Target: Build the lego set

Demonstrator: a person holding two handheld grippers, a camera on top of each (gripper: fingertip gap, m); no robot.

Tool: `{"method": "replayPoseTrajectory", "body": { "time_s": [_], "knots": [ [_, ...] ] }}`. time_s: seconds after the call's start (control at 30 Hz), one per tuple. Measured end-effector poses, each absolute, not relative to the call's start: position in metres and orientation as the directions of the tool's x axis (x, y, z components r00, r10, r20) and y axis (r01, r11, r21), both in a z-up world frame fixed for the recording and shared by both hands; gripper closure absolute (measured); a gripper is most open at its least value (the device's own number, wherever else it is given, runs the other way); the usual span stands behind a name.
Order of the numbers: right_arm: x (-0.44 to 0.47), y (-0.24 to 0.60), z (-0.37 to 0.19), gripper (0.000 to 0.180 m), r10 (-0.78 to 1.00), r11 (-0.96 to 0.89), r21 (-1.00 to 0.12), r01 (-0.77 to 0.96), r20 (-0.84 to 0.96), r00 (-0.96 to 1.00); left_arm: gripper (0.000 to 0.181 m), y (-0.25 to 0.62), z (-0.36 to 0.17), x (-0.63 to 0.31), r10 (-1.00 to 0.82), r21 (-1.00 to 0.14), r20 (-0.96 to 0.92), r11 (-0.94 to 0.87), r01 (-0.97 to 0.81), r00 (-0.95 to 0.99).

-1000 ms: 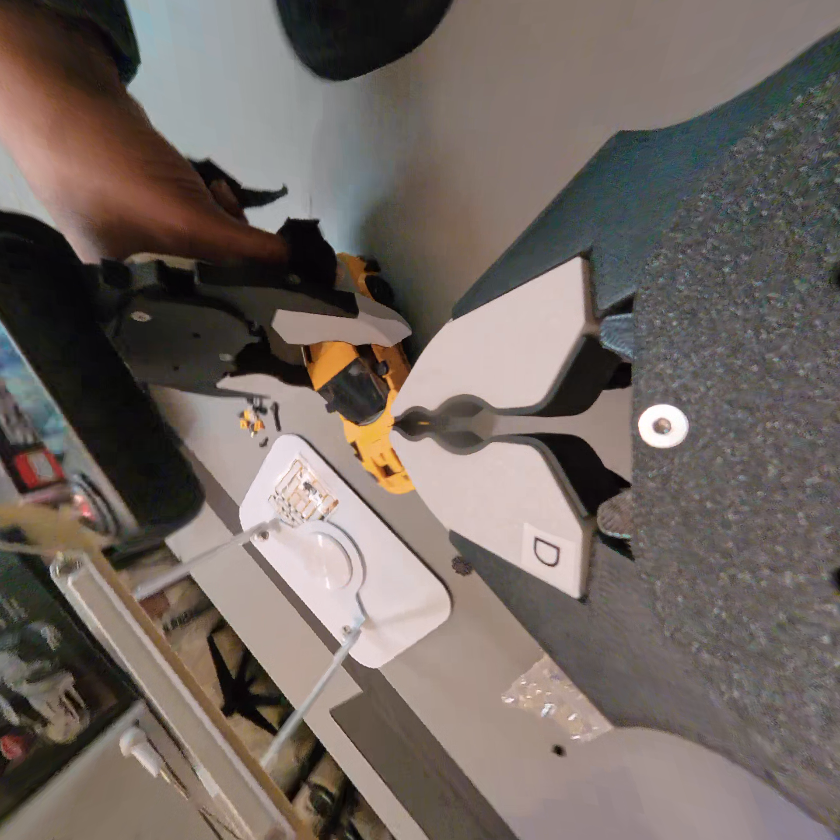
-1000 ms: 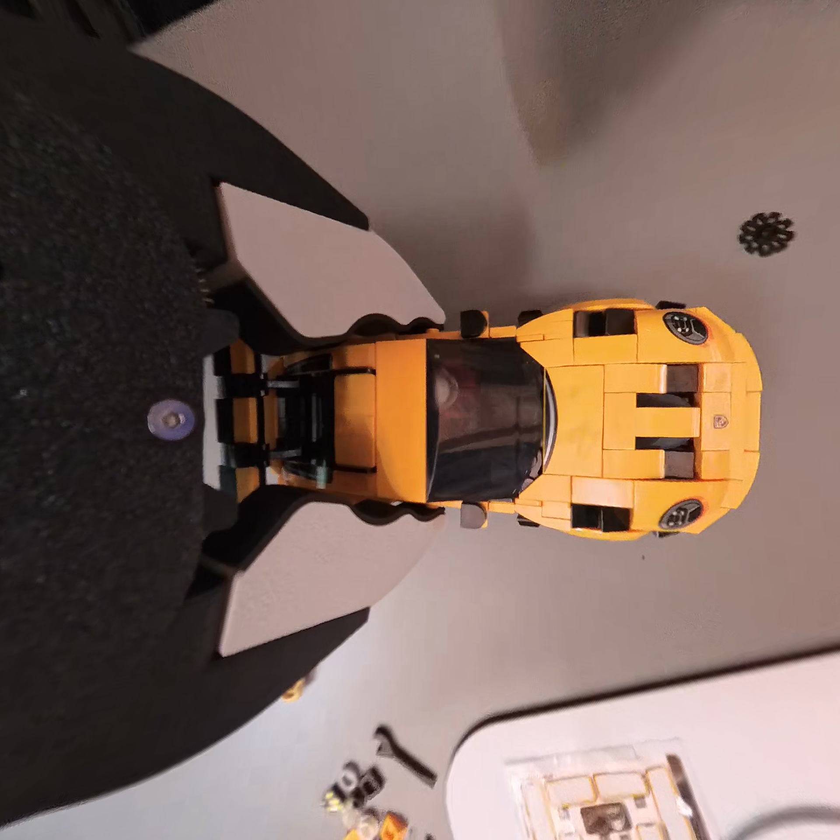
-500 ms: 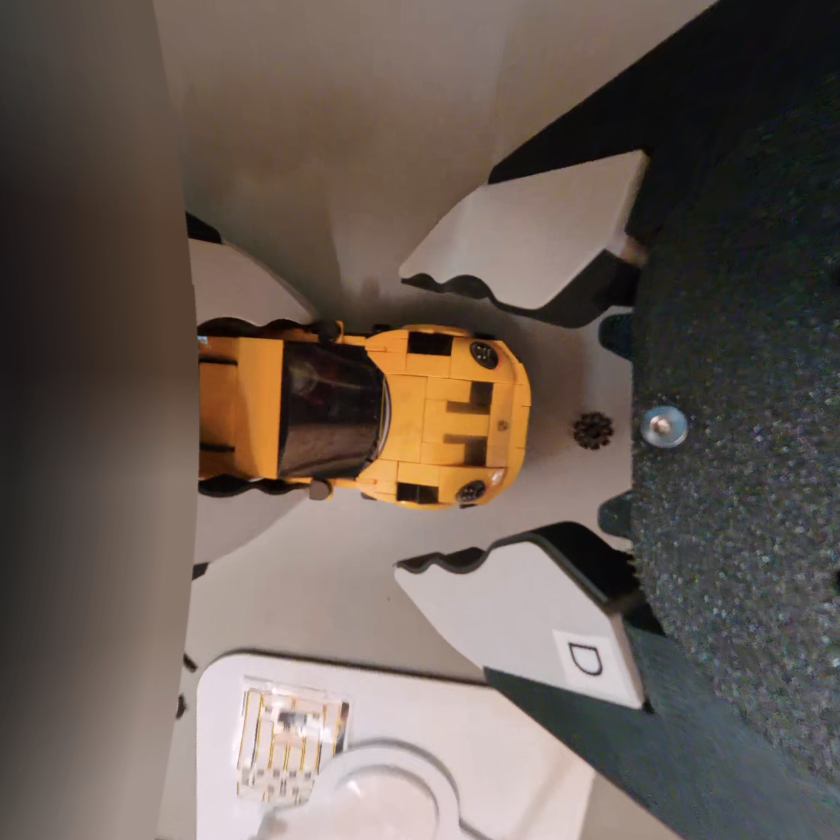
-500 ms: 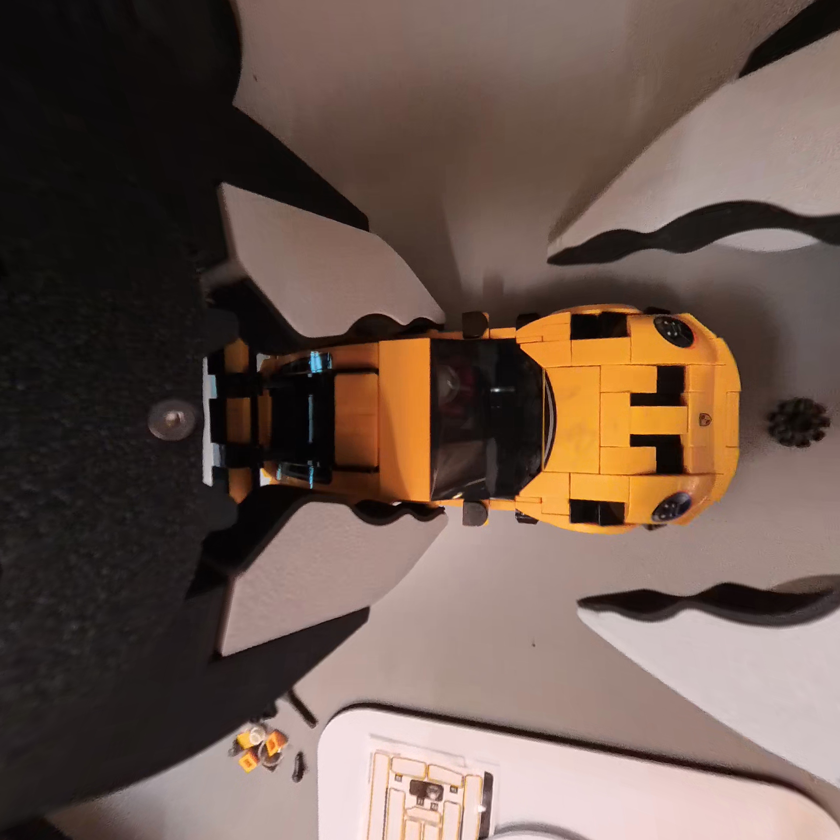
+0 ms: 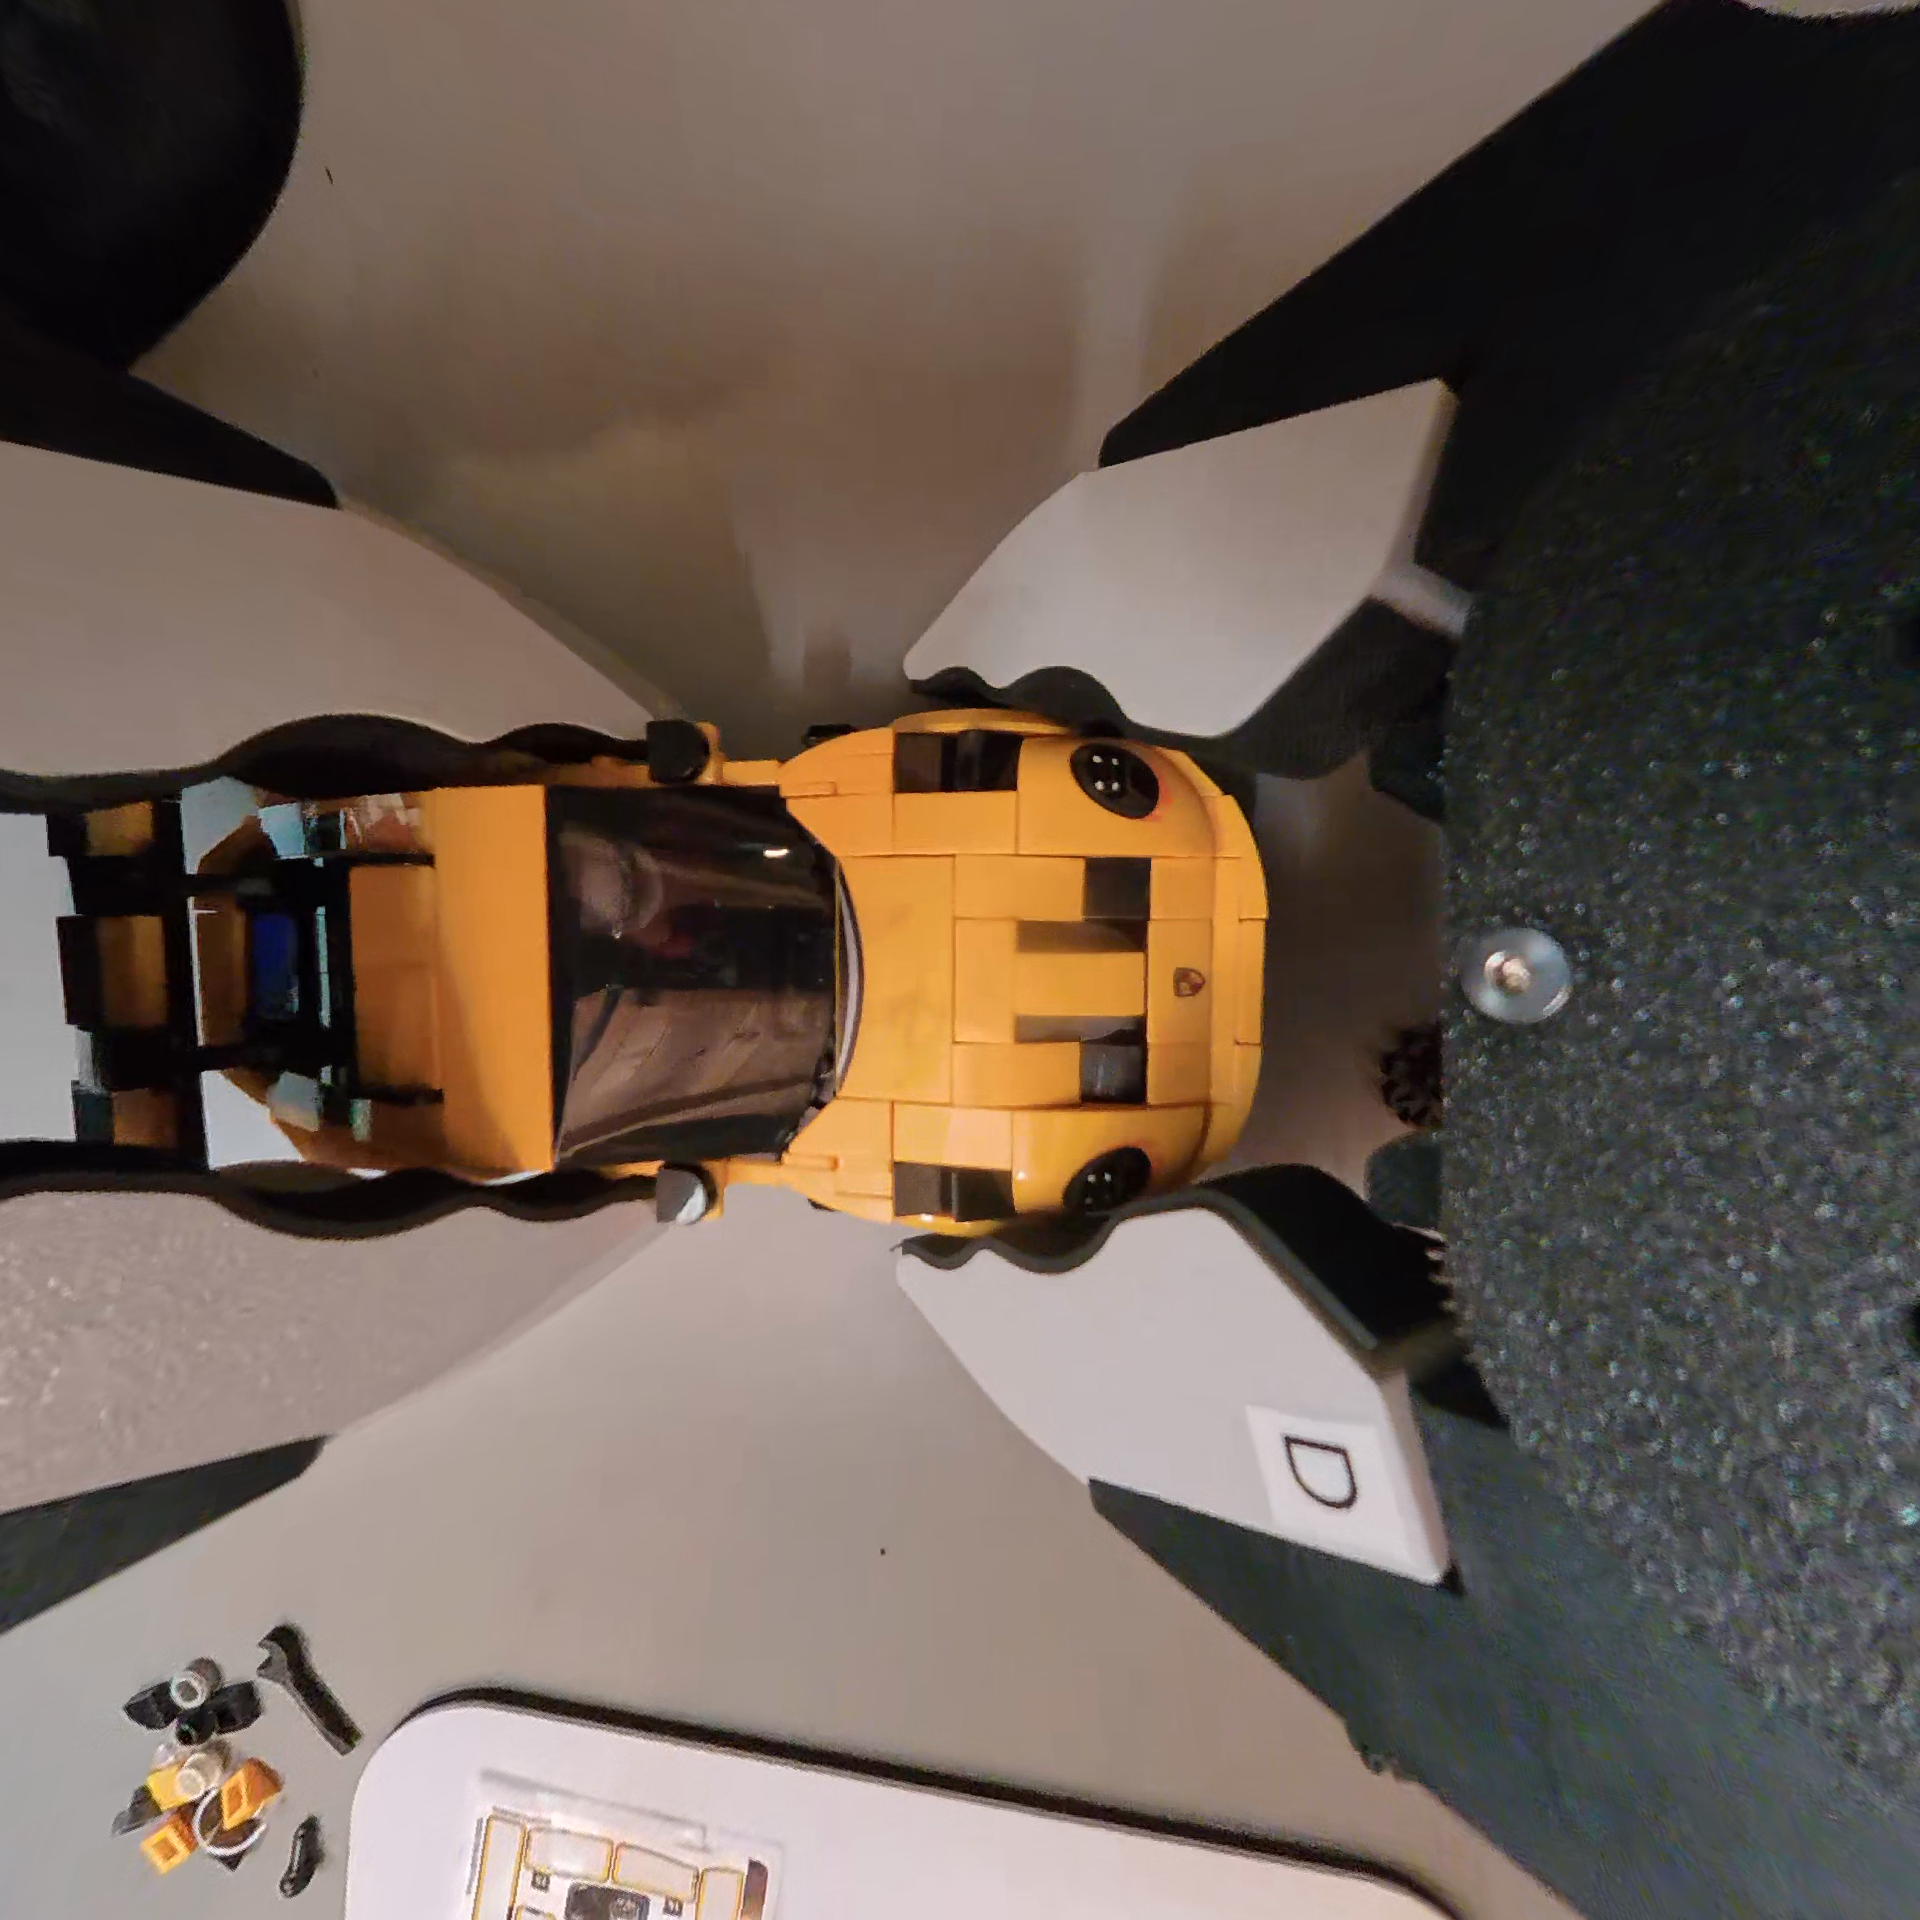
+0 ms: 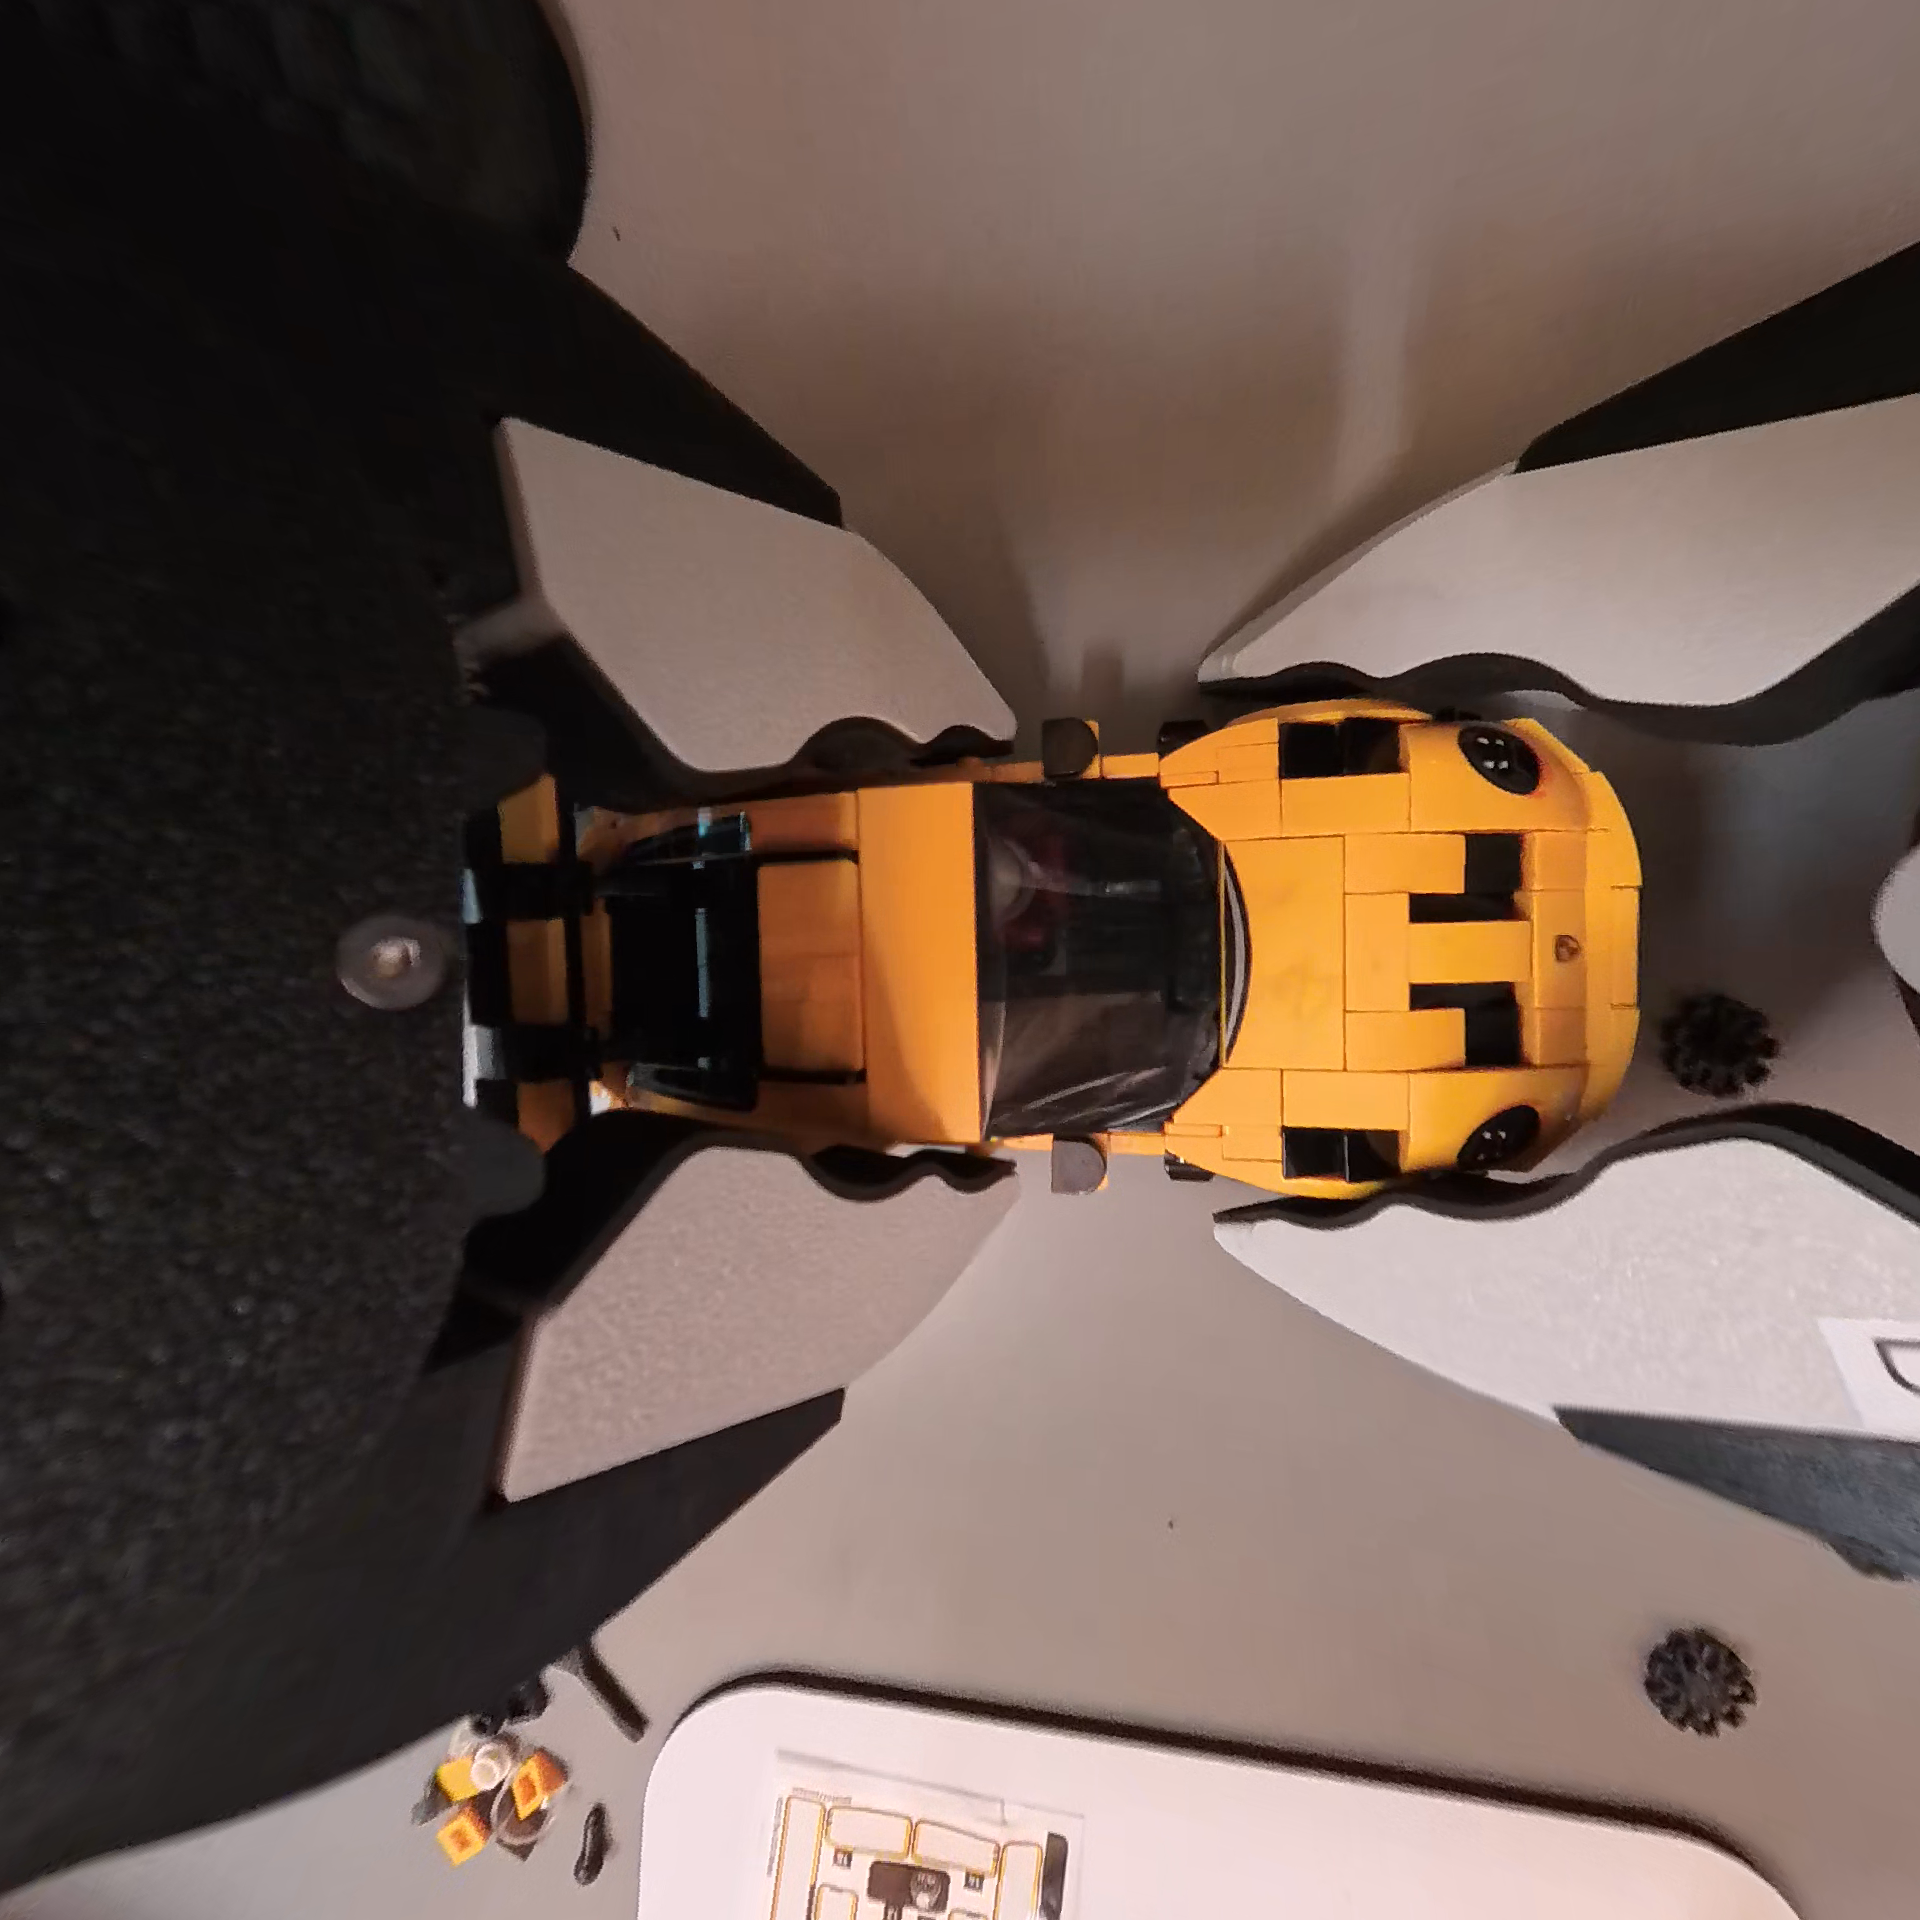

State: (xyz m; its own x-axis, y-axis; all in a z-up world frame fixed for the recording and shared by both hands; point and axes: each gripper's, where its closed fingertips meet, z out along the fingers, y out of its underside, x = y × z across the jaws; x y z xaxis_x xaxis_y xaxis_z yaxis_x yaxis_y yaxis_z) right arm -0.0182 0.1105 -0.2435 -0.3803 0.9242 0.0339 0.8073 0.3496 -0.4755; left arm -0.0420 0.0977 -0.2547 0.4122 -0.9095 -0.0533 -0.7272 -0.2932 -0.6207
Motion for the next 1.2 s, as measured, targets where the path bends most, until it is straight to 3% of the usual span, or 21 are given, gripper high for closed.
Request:
{"method": "replayPoseTrajectory", "body": {
  "time_s": [0.33, 0.63, 1.0, 1.2],
  "knots": [
    [-0.006, 0.124, -0.207, 0.101, 0.973, 0.184, -0.653, 0.735, 0.017, -0.229, 0.087, 0.088, -0.257, -0.047, -0.887, -0.628, 0.074, -0.396, -0.67, 0.455],
    [0.052, 0.118, -0.17, 0.107, 0.999, -0.039, -0.809, 0.587, -0.035, 0.019, 0.088, 0.083, -0.24, -0.043, -0.813, -0.681, 0.33, -0.557, -0.475, 0.479],
    [0.052, 0.085, -0.183, 0.143, 0.905, -0.335, -0.828, 0.45, -0.151, 0.397, 0.088, 0.091, -0.231, -0.032, -0.686, -0.659, 0.483, -0.694, -0.29, 0.545],
    [0.036, 0.077, -0.187, 0.167, 0.865, -0.392, -0.829, 0.398, -0.185, 0.467, 0.089, 0.097, -0.222, -0.026, -0.608, -0.647, 0.577, -0.748, -0.149, 0.546]
  ]
}}
